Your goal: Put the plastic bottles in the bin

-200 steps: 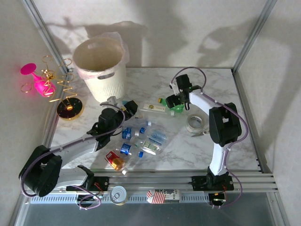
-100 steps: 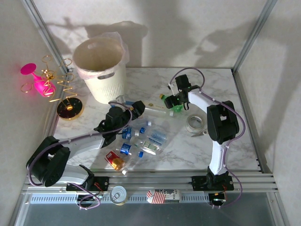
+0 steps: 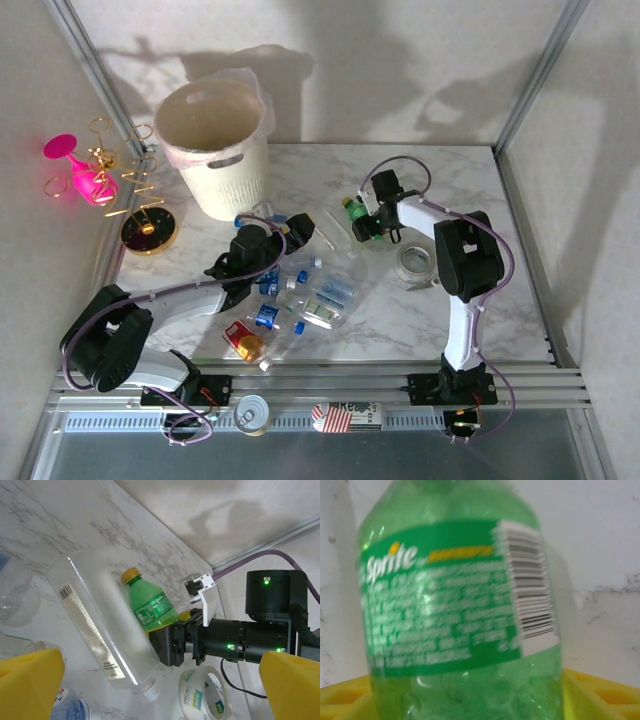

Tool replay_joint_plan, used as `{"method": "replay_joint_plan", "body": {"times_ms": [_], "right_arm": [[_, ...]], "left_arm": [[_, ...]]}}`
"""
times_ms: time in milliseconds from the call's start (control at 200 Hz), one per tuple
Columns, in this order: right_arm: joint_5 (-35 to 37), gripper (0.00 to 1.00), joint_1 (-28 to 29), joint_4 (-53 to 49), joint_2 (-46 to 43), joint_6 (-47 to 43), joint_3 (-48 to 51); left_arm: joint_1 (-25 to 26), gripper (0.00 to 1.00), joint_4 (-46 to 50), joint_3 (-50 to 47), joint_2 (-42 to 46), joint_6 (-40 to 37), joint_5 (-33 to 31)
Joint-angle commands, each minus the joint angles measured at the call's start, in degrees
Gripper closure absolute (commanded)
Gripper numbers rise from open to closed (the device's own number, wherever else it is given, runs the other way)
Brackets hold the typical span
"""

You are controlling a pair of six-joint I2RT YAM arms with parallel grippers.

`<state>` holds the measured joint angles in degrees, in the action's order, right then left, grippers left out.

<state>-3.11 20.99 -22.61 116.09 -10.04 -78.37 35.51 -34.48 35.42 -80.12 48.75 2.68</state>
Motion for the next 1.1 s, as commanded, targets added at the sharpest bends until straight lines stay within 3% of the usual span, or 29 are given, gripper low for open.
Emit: {"method": "replay_joint_plan", "body": {"times_ms": [0, 195, 366, 596, 836, 1092], "right_arm": [[-0.91, 0.3, 0.01, 1.72, -1.32, -0.17, 1.92], [-1.62, 0.43, 0.01, 5.47, -5.57, 0.02, 5.24], [-3.35, 0.47, 0.02, 8.07, -11.41, 1.63, 7.44], [-13.25, 0.49, 0.01, 15.03, -22.18, 7.61, 13.79], [-28.49, 0.51, 1.18, 27.65, -30.04, 17.86, 22.37], [-33.92, 0.51, 6.21, 33.03, -31.42, 21.38, 23.09]], "left_arm": [[0.87, 0.0, -0.79, 2.26, -0.86, 0.81, 0.35], [1.71, 0.0, -0.59, 3.4, -1.24, 0.73, 0.4], [2.02, 0.01, -0.18, 3.95, -0.75, 0.23, 0.12], [2.02, 0.0, -0.33, 4.48, 2.2, -1.78, -1.1], [2.02, 0.0, -2.52, 5.11, 6.44, -3.65, 0.27], [2.54, 0.01, -8.12, 3.83, 6.63, -3.11, 5.43]]}}
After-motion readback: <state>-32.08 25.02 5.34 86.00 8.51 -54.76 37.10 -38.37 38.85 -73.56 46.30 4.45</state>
